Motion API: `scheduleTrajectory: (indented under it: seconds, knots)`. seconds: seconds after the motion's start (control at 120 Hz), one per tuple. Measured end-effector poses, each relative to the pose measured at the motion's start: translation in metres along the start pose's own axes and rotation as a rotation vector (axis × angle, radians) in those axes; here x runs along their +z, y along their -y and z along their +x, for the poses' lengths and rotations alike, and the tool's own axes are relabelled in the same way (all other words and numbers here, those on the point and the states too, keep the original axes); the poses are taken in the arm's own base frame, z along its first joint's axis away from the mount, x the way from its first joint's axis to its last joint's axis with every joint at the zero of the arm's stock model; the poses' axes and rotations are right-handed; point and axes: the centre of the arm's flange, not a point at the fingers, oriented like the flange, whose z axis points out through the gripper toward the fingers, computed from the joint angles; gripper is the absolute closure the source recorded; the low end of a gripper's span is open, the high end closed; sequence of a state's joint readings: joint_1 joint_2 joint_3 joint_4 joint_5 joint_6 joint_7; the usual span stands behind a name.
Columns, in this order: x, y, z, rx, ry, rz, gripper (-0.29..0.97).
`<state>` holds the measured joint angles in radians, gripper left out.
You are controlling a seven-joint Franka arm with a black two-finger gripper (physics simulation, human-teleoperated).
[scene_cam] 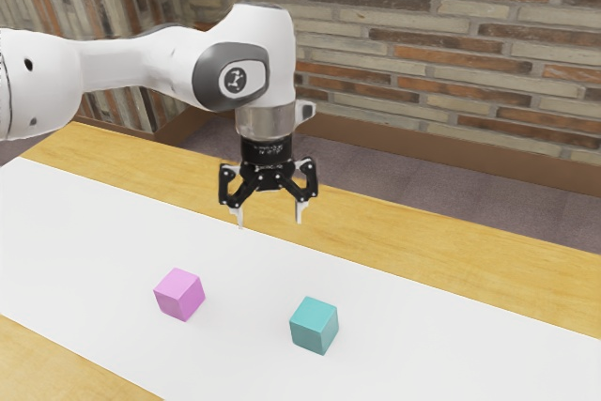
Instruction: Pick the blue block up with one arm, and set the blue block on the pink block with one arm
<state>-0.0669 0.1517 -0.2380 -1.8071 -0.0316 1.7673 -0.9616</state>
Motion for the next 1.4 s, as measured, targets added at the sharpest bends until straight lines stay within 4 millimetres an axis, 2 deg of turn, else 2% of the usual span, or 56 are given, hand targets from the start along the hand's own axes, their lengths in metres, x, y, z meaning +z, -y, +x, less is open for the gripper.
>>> scheduleTrajectory:
  seconds: [0.167, 0.275, 0.417, 0.575, 0.725, 1.0, 1.183, 1.242, 1.4]
  knots:
    - [0.036, -0.013, 0.001, 0.144, -0.078, -0.035, 0.0]
    - [0.08, -0.022, -0.006, 0.252, -0.094, -0.038, 0.0]
    - [0.108, -0.035, 0.0, 0.334, -0.108, -0.084, 0.0]
    - [0.146, -0.03, -0.007, 0.377, -0.082, -0.116, 0.0]
    - [0.153, -0.044, -0.028, 0.47, -0.11, -0.14, 0.0]
    - [0.171, -0.039, -0.032, 0.524, -0.123, -0.162, 0.0]
    - [0.191, -0.037, -0.034, 0.54, -0.098, -0.159, 0.0]
    - [0.193, -0.038, -0.035, 0.542, -0.095, -0.165, 0.05]
    - [0.188, -0.04, -0.038, 0.555, -0.109, -0.174, 0.32]
